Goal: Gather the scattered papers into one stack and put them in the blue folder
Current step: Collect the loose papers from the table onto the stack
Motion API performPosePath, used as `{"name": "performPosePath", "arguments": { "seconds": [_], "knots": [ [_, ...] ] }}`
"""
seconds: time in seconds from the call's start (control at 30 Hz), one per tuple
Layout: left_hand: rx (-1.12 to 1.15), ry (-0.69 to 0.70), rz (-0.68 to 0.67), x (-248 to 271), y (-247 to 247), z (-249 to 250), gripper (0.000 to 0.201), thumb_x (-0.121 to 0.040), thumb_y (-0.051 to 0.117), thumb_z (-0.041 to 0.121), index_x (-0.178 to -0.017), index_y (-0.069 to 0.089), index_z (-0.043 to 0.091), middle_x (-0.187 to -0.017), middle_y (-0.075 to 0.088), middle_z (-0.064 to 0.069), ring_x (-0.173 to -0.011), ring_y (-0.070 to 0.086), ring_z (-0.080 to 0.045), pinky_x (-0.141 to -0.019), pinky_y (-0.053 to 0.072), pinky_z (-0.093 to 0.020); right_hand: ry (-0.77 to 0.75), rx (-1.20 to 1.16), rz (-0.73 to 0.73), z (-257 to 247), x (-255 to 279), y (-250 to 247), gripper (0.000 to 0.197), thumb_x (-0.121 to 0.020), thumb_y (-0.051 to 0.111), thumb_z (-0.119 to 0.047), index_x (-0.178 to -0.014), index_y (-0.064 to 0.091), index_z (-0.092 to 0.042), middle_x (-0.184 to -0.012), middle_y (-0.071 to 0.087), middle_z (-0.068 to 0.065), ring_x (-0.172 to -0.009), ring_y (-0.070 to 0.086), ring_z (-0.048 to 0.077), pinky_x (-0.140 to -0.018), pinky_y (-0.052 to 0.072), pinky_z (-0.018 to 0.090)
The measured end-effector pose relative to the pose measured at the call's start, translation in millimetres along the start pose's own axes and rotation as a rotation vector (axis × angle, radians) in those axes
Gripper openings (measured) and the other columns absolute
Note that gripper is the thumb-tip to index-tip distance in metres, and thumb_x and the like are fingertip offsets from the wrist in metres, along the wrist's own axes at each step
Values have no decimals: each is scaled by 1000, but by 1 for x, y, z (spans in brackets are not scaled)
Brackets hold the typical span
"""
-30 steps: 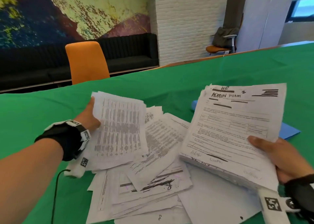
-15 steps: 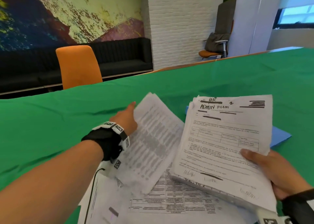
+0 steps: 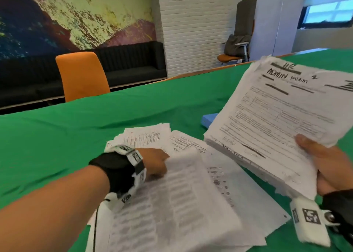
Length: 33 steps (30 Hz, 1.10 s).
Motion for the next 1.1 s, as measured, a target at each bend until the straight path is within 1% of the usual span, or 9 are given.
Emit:
{"name": "performPosePath", "arguments": {
  "seconds": [0.13,0.23,0.43,0.57,0.67,0.73,0.83,1.03,1.1],
  "knots": [
    [-237,196,56,-13,31,48,38,-88,56,34,-122,61,19,-128,52,-8,-115,52,-28,-95,47,-40,-12,-7,39,-2,8,-3,42,-101,55,-7,-139,60,-23,-128,74,4,-108,75,25,-83,61,49],
    [-254,252,93,-24,45,54,38,-88,57,30,-124,61,21,-149,34,-6,-130,43,-30,-103,45,-46,1,-7,53,-1,10,-4,40,-100,57,-7,-138,60,-20,-125,75,5,-104,76,25,-81,61,49],
    [-402,244,306,-18,36,44,29,-91,52,26,-118,62,22,-112,51,-8,-104,50,-29,-91,40,-44,13,7,50,2,12,1,41,-100,58,-6,-138,61,-20,-124,76,4,-103,76,24,-81,61,48],
    [-183,186,448,-2,5,11,10,-93,49,27,-95,59,27,-97,49,2,-89,53,-22,-86,46,-38,3,1,28,5,12,10,41,-100,57,-5,-138,61,-21,-123,76,3,-105,76,25,-83,60,50],
    [-55,112,515,8,-26,-36,2,-92,56,23,-91,56,24,-95,50,3,-88,56,-23,-70,40,-30,-28,-16,21,2,11,12,43,-100,56,-4,-138,61,-23,-126,75,2,-111,74,25,-87,59,51],
    [-27,70,586,21,-48,-69,11,-90,60,17,-101,62,19,-102,58,-5,-95,60,-30,-74,44,-33,-45,-26,14,0,9,12,44,-101,57,-5,-139,61,-26,-130,73,2,-118,70,28,-92,56,53],
    [38,-53,669,41,-63,-116,23,-94,59,14,-116,67,17,-112,66,-6,-96,61,-28,-81,49,-35,-51,-26,-4,-1,10,15,45,-101,56,-7,-140,59,-28,-133,71,3,-122,68,29,-94,55,54],
    [319,-158,853,74,-64,-150,23,-96,61,17,-116,71,11,-106,69,-9,-85,60,-26,-62,43,-27,-35,-41,-27,1,16,28,43,-101,56,-7,-138,61,-27,-133,71,3,-121,69,29,-94,55,54],
    [447,-195,937,84,-70,-165,18,-94,64,18,-108,73,12,-98,71,-12,-77,58,-26,-63,41,-29,1,-44,-20,3,17,30,43,-99,61,-12,-139,61,-28,-137,69,6,-123,68,32,-96,51,65]
  ]
}}
Point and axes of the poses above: each hand's wrist, its own x-axis away from the middle knuckle, its own y-axis out of the palm, z = x × y, the point moved 7 cm from there along -x, towards the middle knuckle
